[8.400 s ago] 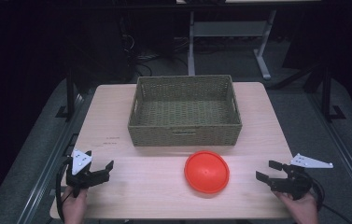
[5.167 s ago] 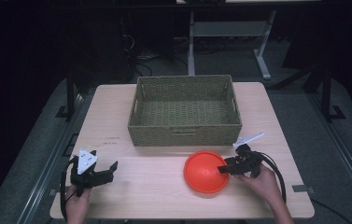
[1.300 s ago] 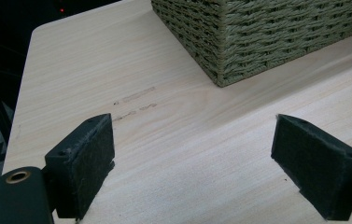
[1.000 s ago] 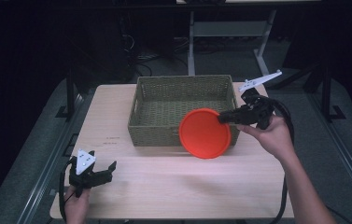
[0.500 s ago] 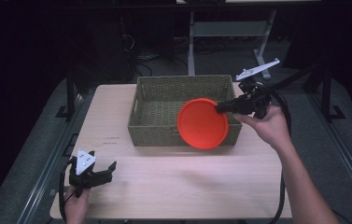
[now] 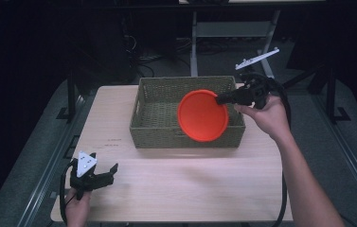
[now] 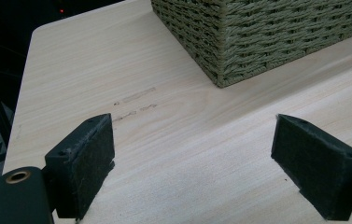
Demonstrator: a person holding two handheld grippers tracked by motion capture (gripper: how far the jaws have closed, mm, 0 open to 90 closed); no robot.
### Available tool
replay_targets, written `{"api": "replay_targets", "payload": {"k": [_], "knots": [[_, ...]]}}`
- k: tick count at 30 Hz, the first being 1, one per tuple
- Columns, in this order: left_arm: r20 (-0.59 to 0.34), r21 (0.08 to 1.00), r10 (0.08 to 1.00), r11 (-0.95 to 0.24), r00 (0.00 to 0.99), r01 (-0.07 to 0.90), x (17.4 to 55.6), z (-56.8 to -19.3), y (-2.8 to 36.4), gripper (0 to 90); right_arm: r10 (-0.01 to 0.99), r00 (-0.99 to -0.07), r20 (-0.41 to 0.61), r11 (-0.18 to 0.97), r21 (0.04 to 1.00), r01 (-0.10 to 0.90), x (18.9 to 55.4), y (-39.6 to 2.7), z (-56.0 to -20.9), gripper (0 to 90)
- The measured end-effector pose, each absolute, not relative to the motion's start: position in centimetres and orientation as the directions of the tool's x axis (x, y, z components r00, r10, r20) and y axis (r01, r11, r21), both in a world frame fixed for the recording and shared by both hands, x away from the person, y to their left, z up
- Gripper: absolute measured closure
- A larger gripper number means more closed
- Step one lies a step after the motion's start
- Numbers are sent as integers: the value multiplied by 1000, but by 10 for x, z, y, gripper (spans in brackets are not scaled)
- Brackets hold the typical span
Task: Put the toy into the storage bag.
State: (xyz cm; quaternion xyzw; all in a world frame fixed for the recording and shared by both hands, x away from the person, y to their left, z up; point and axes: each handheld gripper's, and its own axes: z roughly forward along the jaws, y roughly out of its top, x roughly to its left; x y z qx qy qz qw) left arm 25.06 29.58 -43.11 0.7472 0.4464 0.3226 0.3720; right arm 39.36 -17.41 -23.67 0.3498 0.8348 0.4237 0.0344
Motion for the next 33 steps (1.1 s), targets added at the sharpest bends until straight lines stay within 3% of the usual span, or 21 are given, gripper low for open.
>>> {"api": "replay_targets", "payload": {"k": [33], "knots": [[131, 847, 915, -303, 381, 438, 253, -432, 299, 128, 676, -701, 227, 376, 712, 593, 443, -166, -234, 816]]}}
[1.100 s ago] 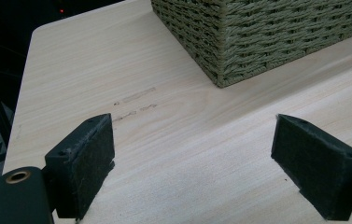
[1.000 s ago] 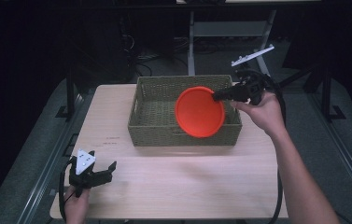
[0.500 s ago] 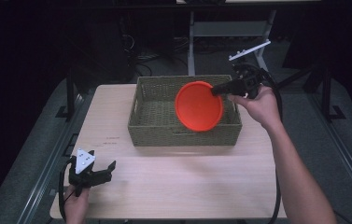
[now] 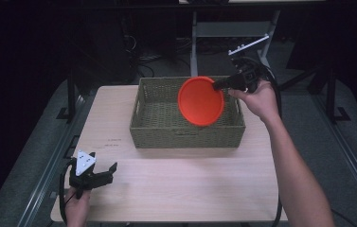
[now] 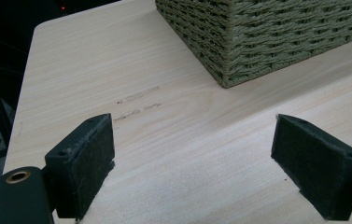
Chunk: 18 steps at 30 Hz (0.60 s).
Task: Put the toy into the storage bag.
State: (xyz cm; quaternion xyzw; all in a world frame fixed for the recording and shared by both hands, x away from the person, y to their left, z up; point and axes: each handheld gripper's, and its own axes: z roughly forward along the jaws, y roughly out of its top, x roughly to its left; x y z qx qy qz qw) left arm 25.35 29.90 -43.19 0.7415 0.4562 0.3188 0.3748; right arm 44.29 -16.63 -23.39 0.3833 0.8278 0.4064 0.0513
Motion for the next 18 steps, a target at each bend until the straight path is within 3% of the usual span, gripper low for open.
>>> {"api": "replay_targets", "payload": {"k": [18], "knots": [[122, 851, 921, -288, 370, 439, 253, -432, 301, 128, 709, -659, 251, 348, 688, 637, 474, -169, -246, 816]]}}
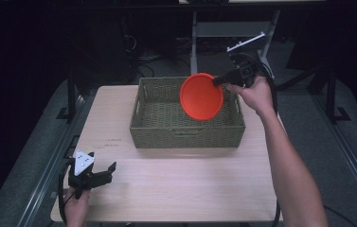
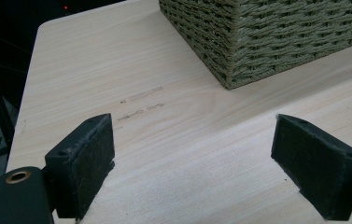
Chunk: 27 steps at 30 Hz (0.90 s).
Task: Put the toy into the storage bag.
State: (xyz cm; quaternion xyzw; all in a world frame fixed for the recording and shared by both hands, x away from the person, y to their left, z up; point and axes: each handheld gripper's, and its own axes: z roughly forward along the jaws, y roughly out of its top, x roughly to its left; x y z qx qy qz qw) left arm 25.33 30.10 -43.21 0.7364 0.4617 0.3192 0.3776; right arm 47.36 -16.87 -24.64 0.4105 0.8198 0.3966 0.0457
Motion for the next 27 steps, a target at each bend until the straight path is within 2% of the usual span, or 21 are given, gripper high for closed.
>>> {"api": "replay_targets", "payload": {"k": [17, 27], "knots": [[120, 852, 918, -291, 377, 436, 255, -432, 301, 128, 727, -621, 293, 314, 662, 680, 488, -173, -276, 815], [120, 852, 917, -291, 380, 435, 255, -433, 300, 128, 732, -618, 287, 333, 640, 692, 493, -170, -289, 814]]}}
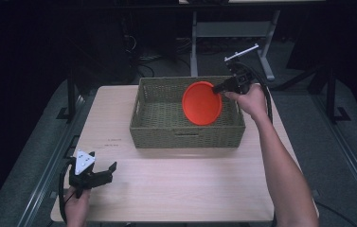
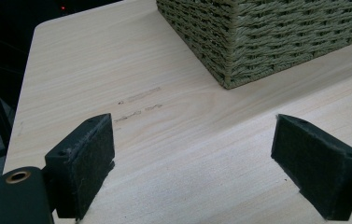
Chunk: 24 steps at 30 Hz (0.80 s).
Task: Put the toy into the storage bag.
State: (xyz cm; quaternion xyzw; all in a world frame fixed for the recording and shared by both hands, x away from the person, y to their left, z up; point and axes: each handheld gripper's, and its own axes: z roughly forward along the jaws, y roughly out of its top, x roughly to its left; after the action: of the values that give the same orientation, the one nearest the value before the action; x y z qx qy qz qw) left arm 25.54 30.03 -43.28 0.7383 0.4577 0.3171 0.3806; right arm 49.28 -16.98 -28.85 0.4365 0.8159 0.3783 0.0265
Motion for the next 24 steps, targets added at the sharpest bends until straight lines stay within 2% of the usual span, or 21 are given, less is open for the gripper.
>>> {"api": "replay_targets", "payload": {"k": [24], "knots": [[124, 850, 916, -296, 382, 435, 256, -432, 301, 128, 755, -583, 300, 333, 590, 736, 501, -168, -320, 814]]}}
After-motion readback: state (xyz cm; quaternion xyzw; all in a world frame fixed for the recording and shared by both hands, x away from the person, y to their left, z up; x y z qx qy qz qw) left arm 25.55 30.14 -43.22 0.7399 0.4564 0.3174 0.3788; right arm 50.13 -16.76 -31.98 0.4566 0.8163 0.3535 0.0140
